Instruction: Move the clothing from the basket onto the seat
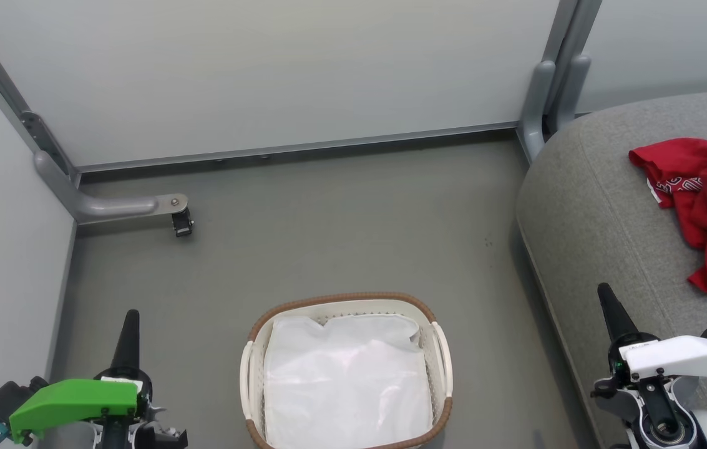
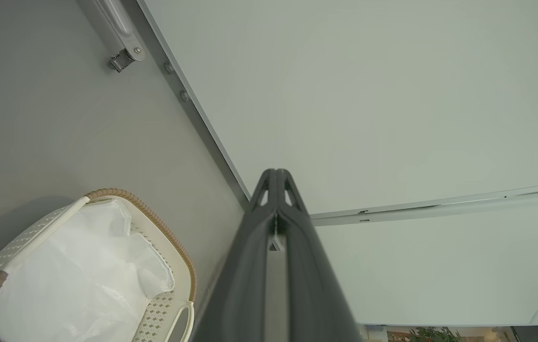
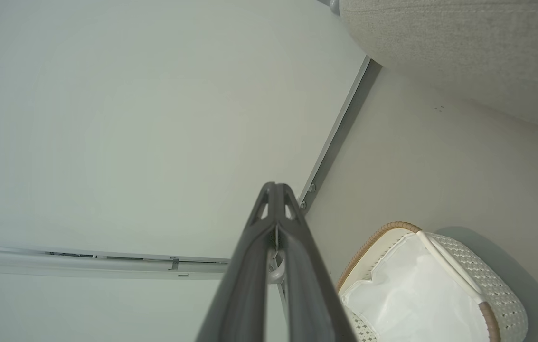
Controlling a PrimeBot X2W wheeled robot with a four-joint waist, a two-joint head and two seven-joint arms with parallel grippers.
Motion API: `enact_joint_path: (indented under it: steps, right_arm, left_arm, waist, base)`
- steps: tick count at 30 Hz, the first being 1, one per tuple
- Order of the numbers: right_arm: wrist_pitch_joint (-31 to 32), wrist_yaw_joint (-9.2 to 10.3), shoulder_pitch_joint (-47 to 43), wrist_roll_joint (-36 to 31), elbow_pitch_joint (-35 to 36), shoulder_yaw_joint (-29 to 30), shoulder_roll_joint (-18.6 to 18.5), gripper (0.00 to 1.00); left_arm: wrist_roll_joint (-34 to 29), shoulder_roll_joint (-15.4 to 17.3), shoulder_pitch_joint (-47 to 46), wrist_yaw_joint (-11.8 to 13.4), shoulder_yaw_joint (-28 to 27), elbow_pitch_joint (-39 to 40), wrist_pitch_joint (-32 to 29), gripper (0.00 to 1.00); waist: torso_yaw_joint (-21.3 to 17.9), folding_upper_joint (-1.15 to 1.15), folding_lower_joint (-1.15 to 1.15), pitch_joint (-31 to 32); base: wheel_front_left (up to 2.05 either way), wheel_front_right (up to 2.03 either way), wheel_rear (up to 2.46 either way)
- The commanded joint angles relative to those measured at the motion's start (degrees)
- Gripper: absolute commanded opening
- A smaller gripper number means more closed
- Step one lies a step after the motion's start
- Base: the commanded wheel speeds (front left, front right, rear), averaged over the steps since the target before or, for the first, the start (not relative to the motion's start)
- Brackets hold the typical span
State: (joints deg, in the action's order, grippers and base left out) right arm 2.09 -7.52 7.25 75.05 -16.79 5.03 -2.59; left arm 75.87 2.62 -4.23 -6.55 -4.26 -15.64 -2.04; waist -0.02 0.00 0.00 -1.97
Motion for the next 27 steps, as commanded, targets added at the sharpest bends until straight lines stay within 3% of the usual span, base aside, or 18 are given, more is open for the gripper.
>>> enact_joint_path:
  steps: [1,27]
  right_arm:
    - [0.5,0.04,-0.6,1.5,0.7,0.3,-0.3,0.0]
    - [3.4,0.04,-1.1,12.9,2.4,1.3,-0.4,0.0]
  left_arm:
    - [1.5,0.3,-1.5,-0.4,-0.5,0.5,-0.4,0.0]
    - [12.4,0.4,-2.1,-0.9,-1.9,1.4,-3.4,0.0]
  waist:
    - [0.0,0.0,0.0,0.1]
    - [0.0,0.0,0.0,1.2]
  base:
    - [0.0,0.0,0.0]
    - [0.0,0.0,0.0]
